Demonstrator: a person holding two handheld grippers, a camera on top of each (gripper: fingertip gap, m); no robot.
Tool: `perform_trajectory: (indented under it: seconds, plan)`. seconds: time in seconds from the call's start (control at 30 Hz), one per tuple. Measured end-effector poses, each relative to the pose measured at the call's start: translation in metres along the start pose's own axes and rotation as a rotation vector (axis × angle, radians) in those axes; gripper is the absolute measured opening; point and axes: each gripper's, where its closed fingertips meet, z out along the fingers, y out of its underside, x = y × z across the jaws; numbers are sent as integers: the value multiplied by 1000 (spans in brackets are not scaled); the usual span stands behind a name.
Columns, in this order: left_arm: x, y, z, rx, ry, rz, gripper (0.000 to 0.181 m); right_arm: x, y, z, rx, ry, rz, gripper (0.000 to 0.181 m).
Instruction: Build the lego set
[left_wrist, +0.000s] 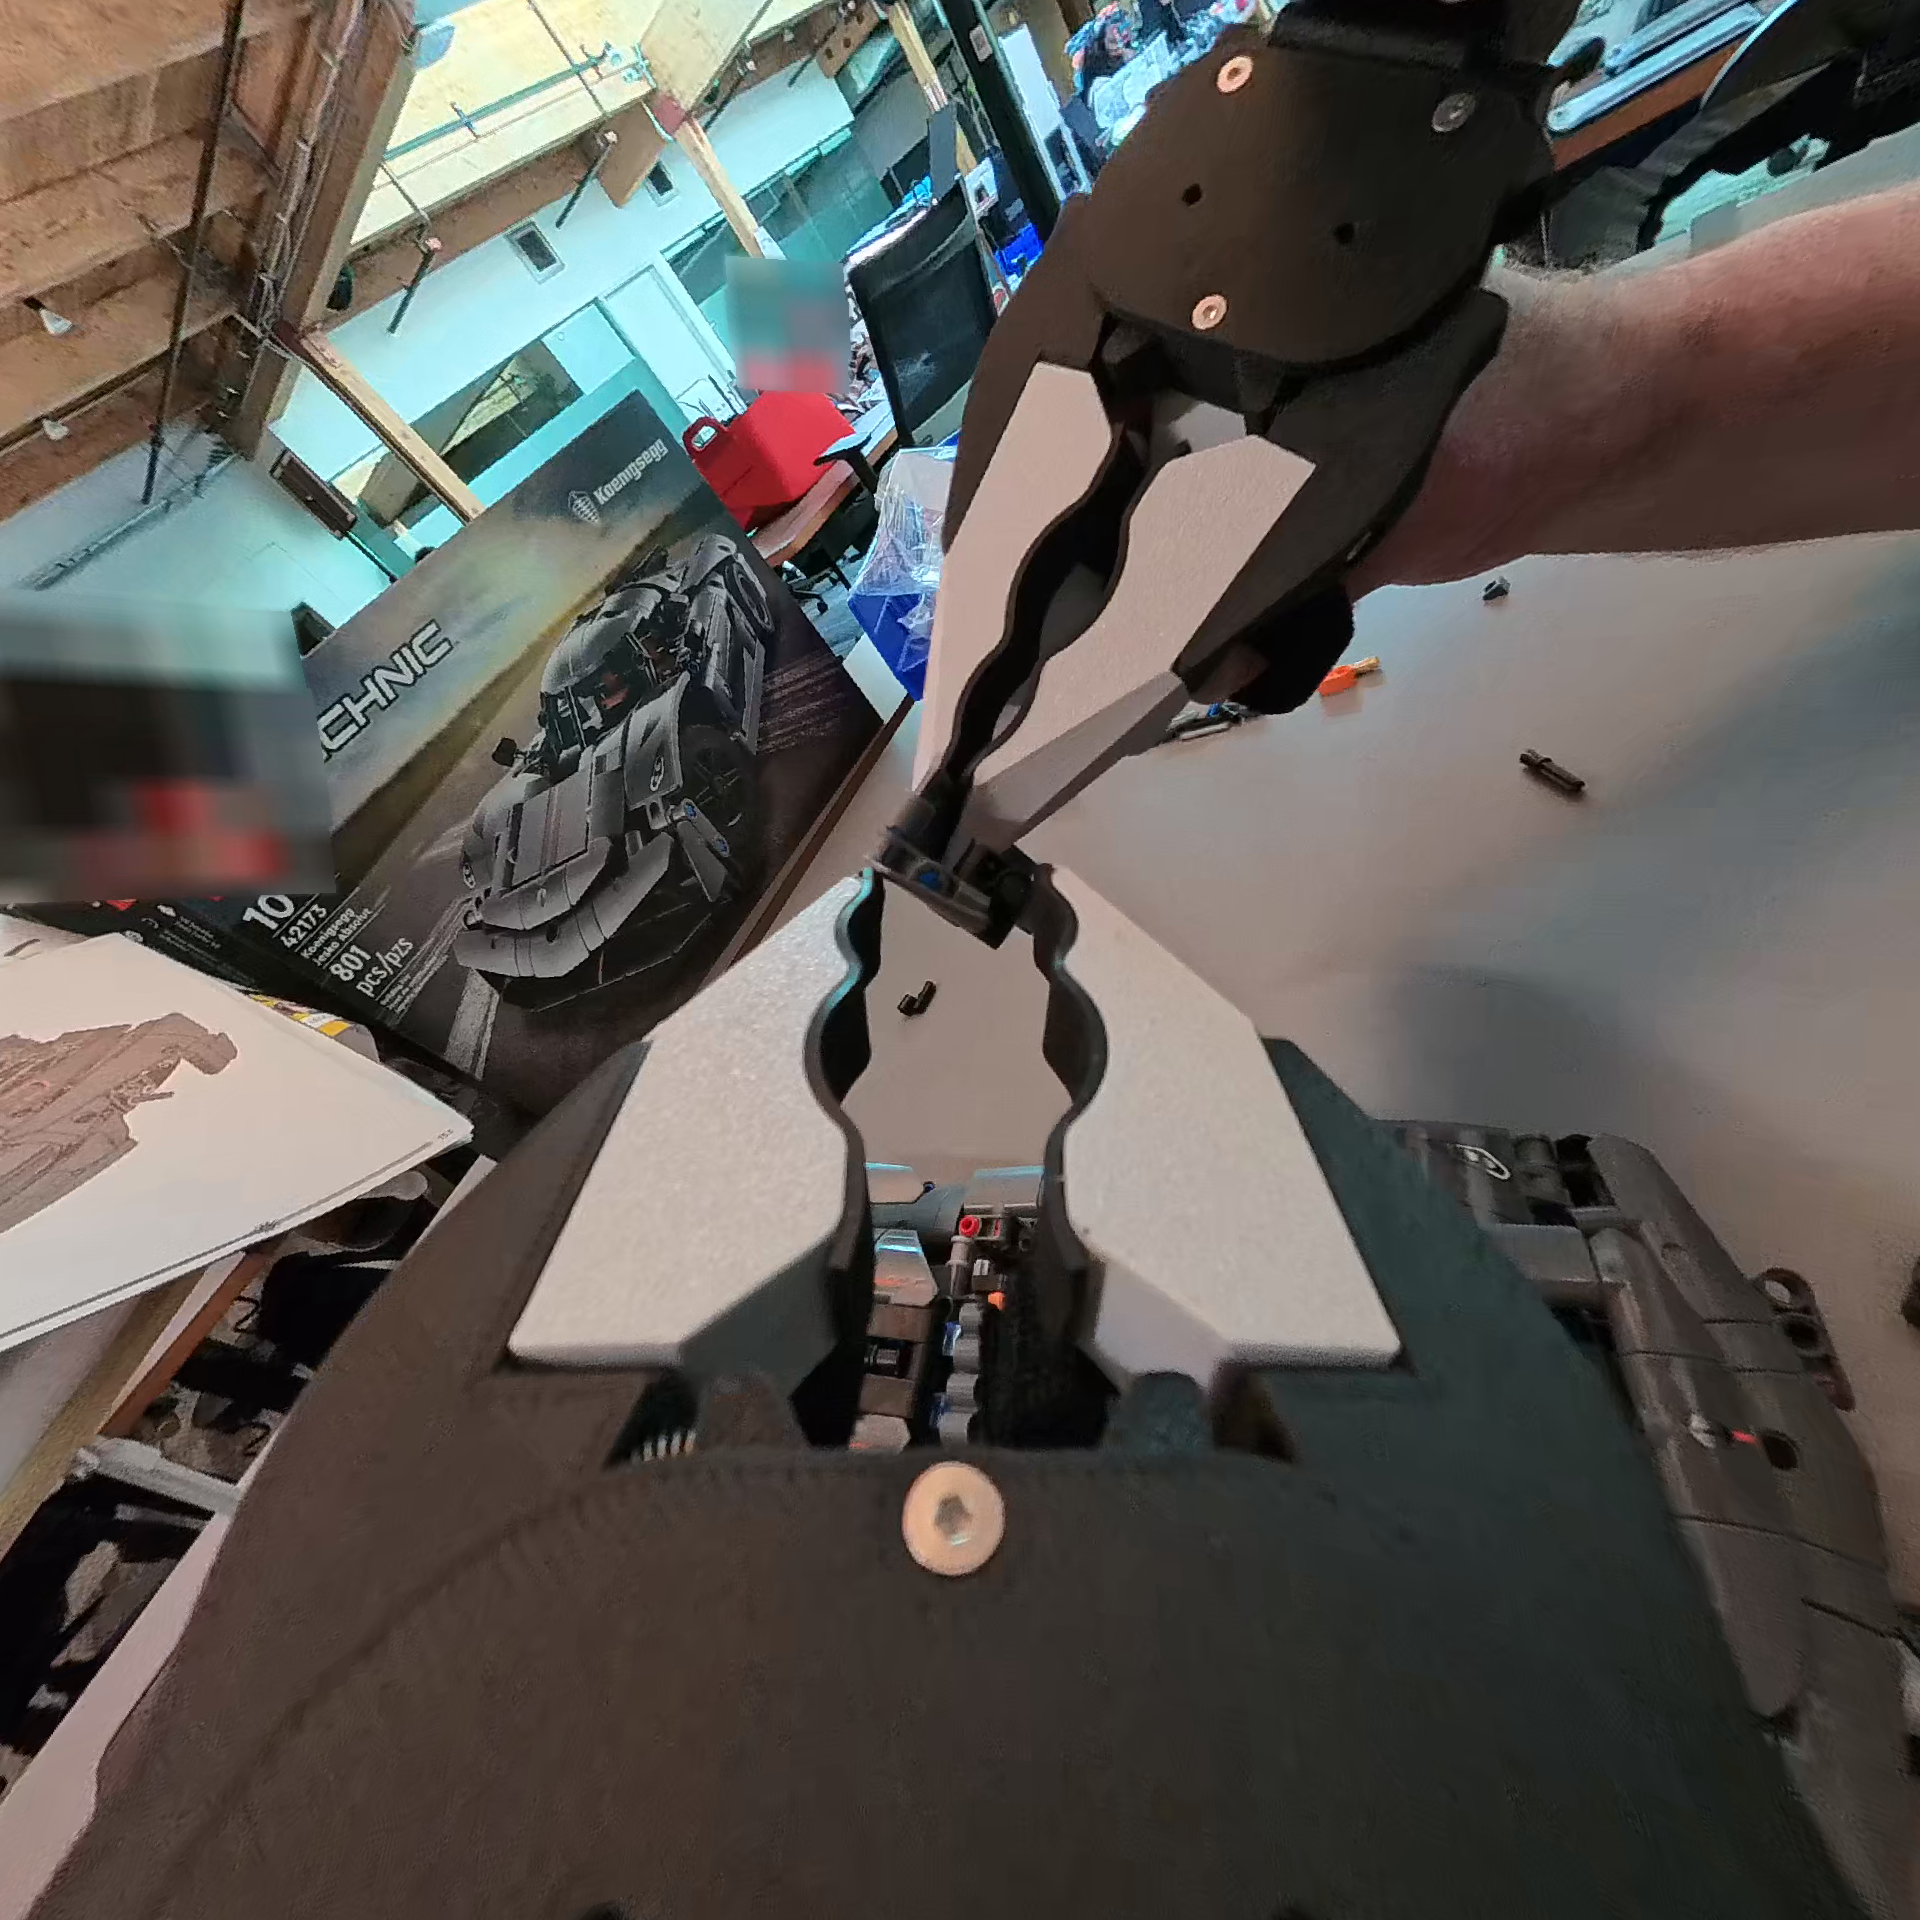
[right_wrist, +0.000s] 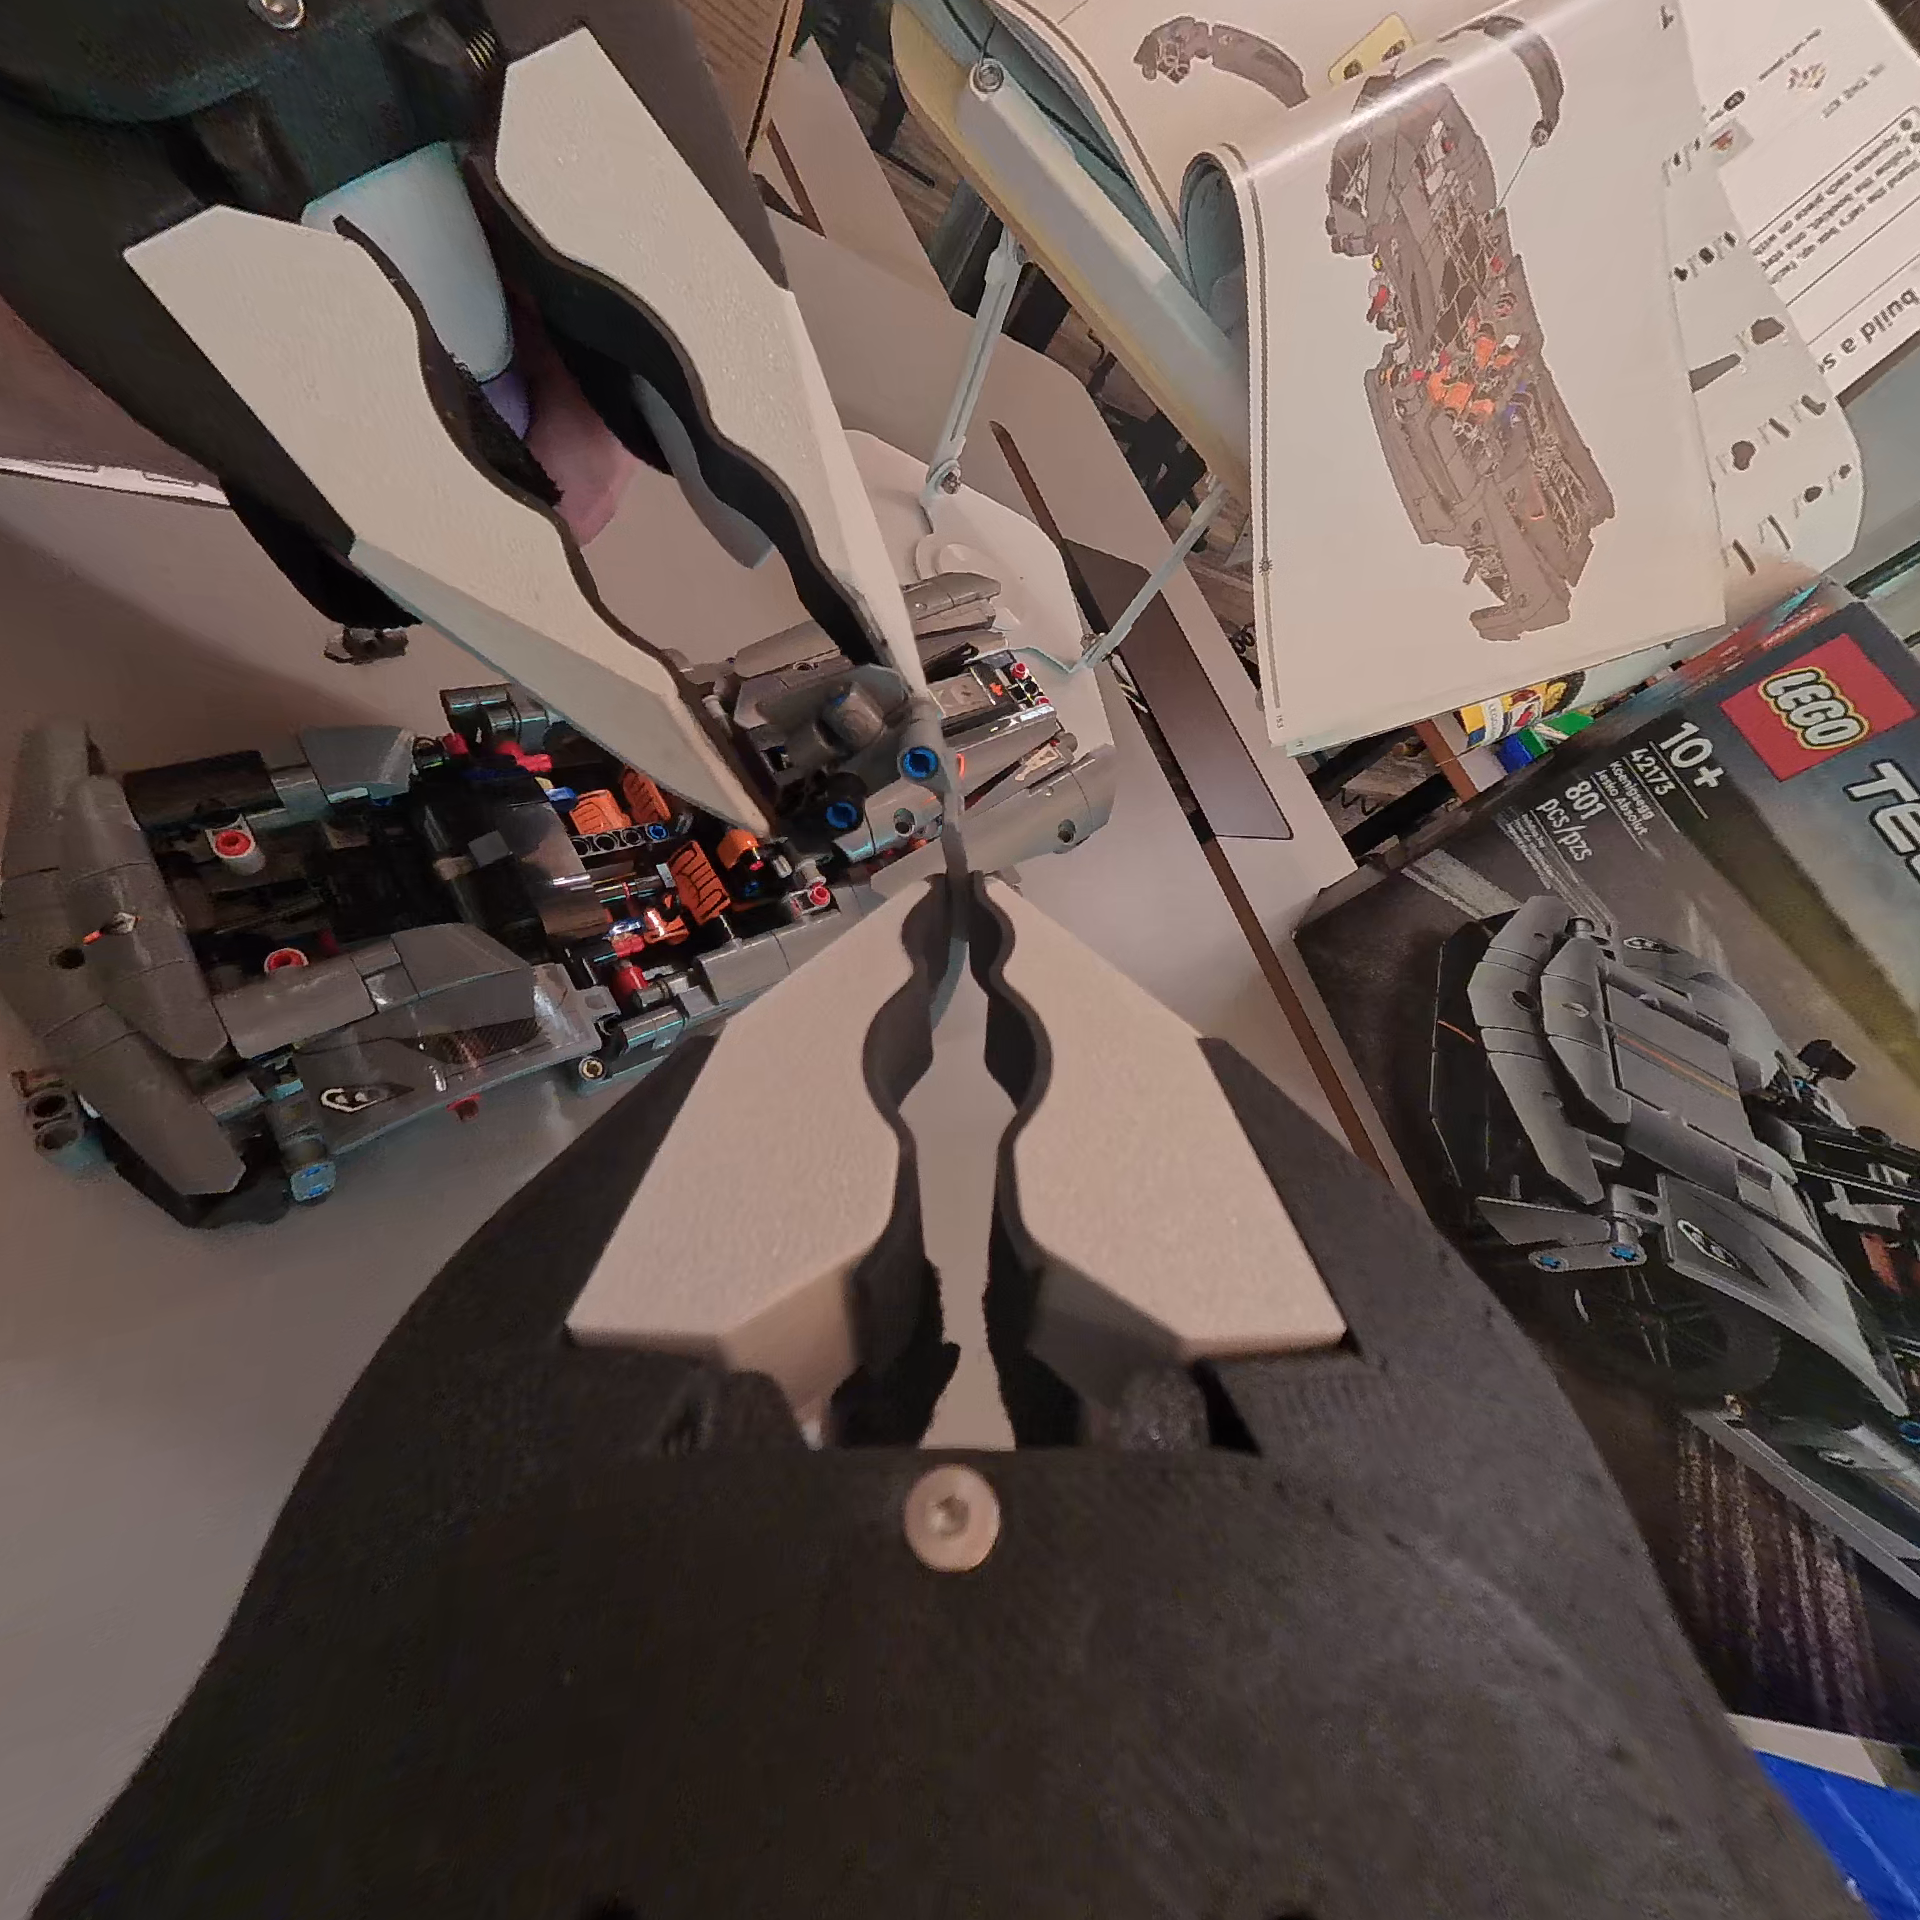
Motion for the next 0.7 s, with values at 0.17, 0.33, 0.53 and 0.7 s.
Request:
perform_trajectory:
  seconds: [0.17, 0.33, 0.53, 0.7]
  plan:
    - [-1, -2, -5, -4, 5, 35, 26, -1, 2, 1, -13, 2, -18, 1]
    - [1, 2, -5, -26, 33, 1, 19, -3, 3, 3, -27, 9, -41, 1]
    - [-5, 9, -9, -46, 28, -38, 25, -4, 4, 5, -35, 20, -59, 1]
    - [-1, 3, -10, -22, 36, -6, 26, -9, 2, 3, 2, -71, 41, 0]
